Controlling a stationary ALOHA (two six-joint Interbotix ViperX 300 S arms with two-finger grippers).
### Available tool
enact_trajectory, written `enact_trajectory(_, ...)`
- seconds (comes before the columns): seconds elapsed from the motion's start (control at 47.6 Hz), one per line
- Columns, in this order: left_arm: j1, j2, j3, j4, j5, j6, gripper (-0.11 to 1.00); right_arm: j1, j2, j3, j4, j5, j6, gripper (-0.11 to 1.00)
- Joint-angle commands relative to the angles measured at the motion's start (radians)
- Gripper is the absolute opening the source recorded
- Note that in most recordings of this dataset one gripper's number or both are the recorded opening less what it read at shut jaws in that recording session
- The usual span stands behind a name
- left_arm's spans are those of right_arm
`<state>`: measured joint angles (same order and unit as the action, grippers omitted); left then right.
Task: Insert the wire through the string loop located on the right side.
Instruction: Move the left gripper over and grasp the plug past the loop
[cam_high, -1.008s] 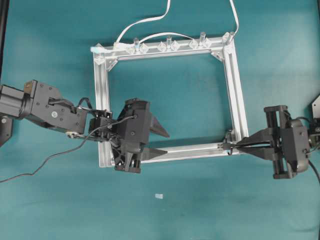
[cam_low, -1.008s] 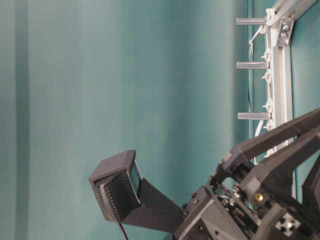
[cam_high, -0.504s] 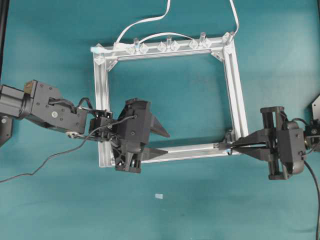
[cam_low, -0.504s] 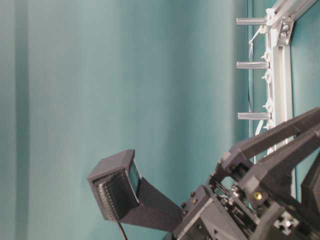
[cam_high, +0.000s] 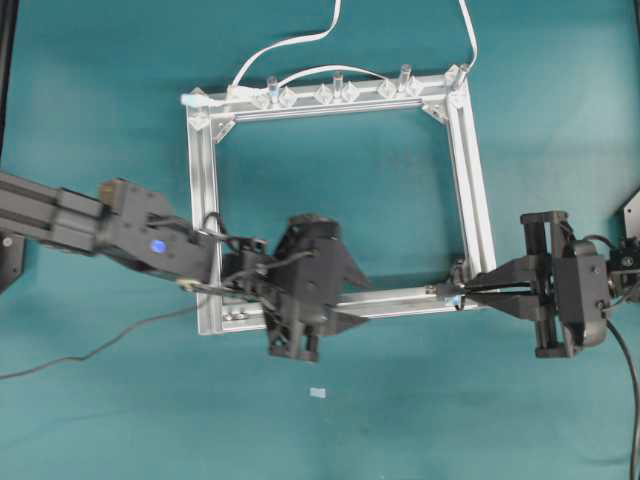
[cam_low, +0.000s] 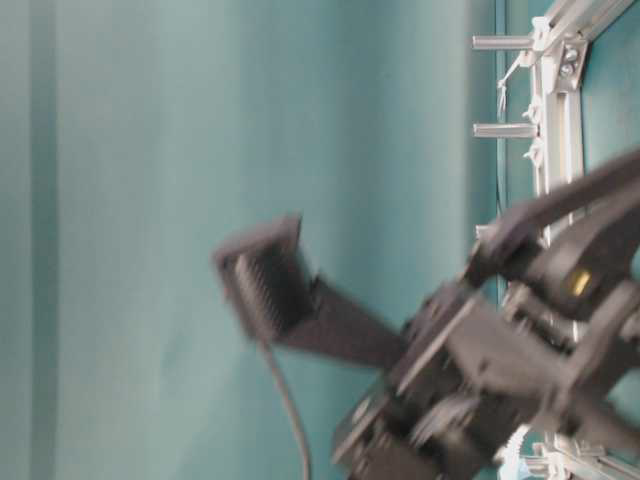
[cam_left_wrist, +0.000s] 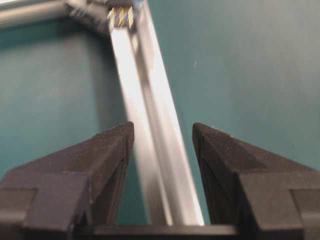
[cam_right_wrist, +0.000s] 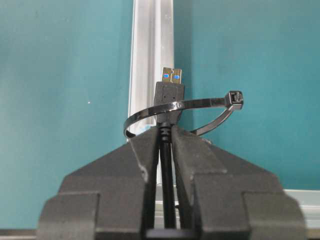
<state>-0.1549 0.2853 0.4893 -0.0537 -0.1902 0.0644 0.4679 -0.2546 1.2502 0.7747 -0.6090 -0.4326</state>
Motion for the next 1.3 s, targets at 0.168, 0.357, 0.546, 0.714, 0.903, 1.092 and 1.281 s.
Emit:
enact_trajectory(0.168,-0.003,0.066,-0.121,0.003,-0.005,0.000,0.50,-0.003,-0.005,-0.017,-0.003,-0.009,0.000,0.12)
enact_trajectory(0.357,0.000,0.094,-0.143,0.003,-0.006,0.000,0.50,-0.002,-0.006,-0.012,-0.003,-0.009,0.000,0.12)
enact_trajectory(0.546,0.014,0.097,-0.153,0.003,-0.005,0.000,0.50,-0.002,-0.005,-0.012,-0.003,-0.009,-0.002,0.12)
enact_trajectory(0.714,0.034,0.104,-0.189,0.003,-0.005,-0.002,0.50,-0.003,-0.006,-0.014,-0.003,-0.011,-0.002,0.12)
enact_trajectory(0.903,0.043,0.147,-0.255,0.002,-0.006,-0.002,0.50,-0.002,-0.006,-0.015,-0.003,-0.011,-0.002,0.12)
enact_trajectory(1.092,0.048,0.196,-0.328,0.003,-0.005,-0.002,0.51,-0.003,-0.005,-0.014,-0.003,-0.011,0.000,0.12)
enact_trajectory(1.281,0.048,0.222,-0.374,0.003,-0.005,0.000,0.51,-0.003,-0.005,-0.017,-0.003,-0.011,0.000,0.12)
